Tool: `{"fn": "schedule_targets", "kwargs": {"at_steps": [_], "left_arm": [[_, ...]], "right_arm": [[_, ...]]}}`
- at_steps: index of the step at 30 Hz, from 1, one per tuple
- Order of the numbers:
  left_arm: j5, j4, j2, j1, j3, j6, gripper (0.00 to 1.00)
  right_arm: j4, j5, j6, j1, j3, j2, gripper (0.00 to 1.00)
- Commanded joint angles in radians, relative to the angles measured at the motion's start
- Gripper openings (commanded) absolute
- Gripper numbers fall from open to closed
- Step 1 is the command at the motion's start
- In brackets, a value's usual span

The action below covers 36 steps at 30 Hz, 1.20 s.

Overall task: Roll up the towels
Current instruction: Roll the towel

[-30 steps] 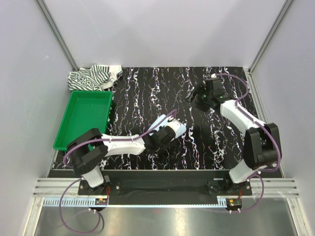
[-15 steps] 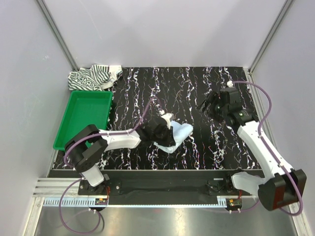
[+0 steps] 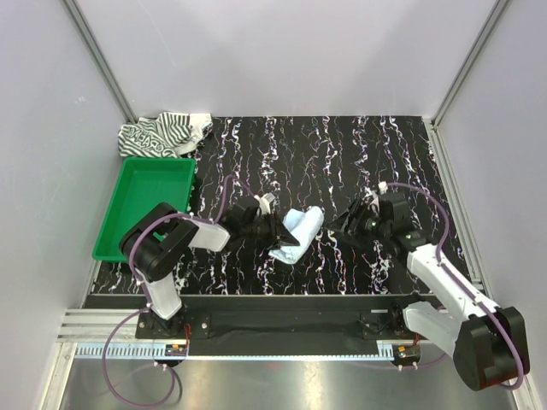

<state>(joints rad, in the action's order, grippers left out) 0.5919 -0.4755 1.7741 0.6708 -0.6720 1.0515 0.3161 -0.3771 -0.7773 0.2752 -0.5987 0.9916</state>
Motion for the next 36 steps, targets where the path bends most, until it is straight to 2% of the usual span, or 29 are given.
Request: {"fn": "schedule_targets", "kwargs": {"at_steps": [1,2,4,7,8,10,13,18,21,22,25,31,35,36], "left_arm": [[0.08,-0.029,0.054,-0.016,0.066,0.126,0.07],[0.091,-0.044,0.059,-0.028,0.078,0.139,0.07],[0.091,-0.052,0.061,-0.037,0.097,0.156,0.07],[0.1,-0.078,0.076,-0.054,0.12,0.174,0.1],[0.114,-0.095,0.084,-0.062,0.124,0.182,0.14],[0.126,-0.145,0.113,-0.068,0.137,0.203,0.17],[0.137,-0.185,0.136,-0.074,0.144,0.217,0.2],[0.143,-0.202,0.14,-0.085,0.149,0.228,0.22],[0.152,-0.204,0.134,-0.086,0.143,0.225,0.27],[0.151,-0.203,0.124,-0.088,0.143,0.225,0.34],[0.14,-0.167,0.093,-0.096,0.146,0.203,0.42],[0.14,-0.147,0.07,-0.109,0.155,0.189,0.45],[0.065,0.026,-0.01,-0.109,0.117,0.078,0.5],[0.043,0.131,-0.059,-0.109,0.105,0.002,0.52]], "right_arm": [[-0.416,-0.193,-0.138,0.009,0.13,0.008,0.62],[-0.571,-0.219,-0.178,0.009,0.184,0.025,0.54],[-0.77,-0.235,-0.206,0.015,0.22,0.091,0.46],[-0.949,-0.258,-0.226,0.036,0.235,0.223,0.3],[-0.98,-0.267,-0.227,0.042,0.214,0.266,0.26],[-1.079,-0.281,-0.235,0.059,0.183,0.379,0.2],[-1.182,-0.272,-0.254,0.091,0.148,0.498,0.18],[-1.227,-0.25,-0.247,0.153,0.085,0.663,0.14],[-1.264,-0.235,-0.252,0.185,0.059,0.754,0.13],[-1.294,-0.232,-0.257,0.191,0.054,0.775,0.12],[-1.353,-0.226,-0.277,0.203,0.051,0.849,0.11],[-1.428,-0.213,-0.273,0.214,0.034,0.963,0.1],[-1.451,-0.213,-0.278,0.217,0.017,1.004,0.09],[-1.442,-0.213,-0.277,0.216,0.014,1.012,0.09]]}}
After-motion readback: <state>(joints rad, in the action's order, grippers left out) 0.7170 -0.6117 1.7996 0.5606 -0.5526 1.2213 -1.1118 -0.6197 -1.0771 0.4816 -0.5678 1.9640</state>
